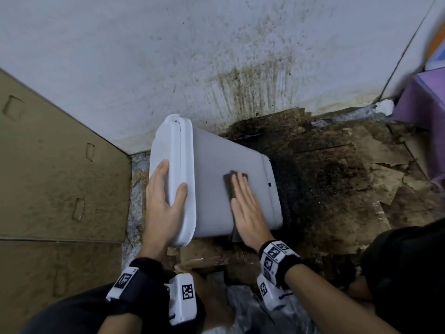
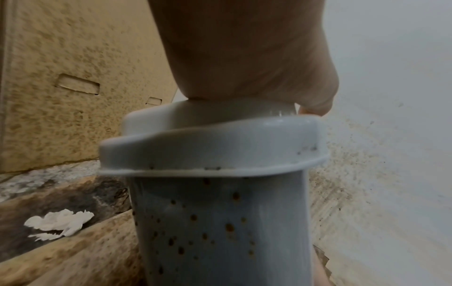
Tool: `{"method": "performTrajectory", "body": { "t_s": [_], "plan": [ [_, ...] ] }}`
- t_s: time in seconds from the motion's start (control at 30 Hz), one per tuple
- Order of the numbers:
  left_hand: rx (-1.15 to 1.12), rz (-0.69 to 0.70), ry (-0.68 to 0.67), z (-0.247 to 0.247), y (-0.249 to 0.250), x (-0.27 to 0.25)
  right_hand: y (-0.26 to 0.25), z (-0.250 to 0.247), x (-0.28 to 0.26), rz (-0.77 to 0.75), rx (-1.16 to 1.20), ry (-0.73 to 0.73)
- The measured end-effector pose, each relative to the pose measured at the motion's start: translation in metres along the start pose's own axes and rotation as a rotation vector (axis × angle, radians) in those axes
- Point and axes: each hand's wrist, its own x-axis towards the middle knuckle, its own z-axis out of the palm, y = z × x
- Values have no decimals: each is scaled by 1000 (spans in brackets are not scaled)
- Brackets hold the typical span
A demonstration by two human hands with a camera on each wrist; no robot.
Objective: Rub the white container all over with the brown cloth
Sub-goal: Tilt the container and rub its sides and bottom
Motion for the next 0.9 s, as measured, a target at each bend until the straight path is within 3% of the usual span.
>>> {"method": "performTrajectory", "body": {
  "t_s": [0.13,0.27,0.37,0.53,0.67,0.77,0.9],
  "plan": [
    [-19,-4,5,-2,0,0,60,0,-4,236,2,61],
    [-17,3,-4,0,1,0,47,3,5,441,101,63],
    [-8,13,-7,1,3,0,7,11,7,371,65,77],
    [9,19,-6,3,4,0,-80,24,-1,35,74,31],
    [5,18,-5,2,4,-1,-70,16,-8,-68,61,33],
    [-6,4,-7,0,2,-1,-22,9,-11,3,23,64],
    [-12,22,4,3,6,-1,39,5,-12,271,109,131]
  ]
}}
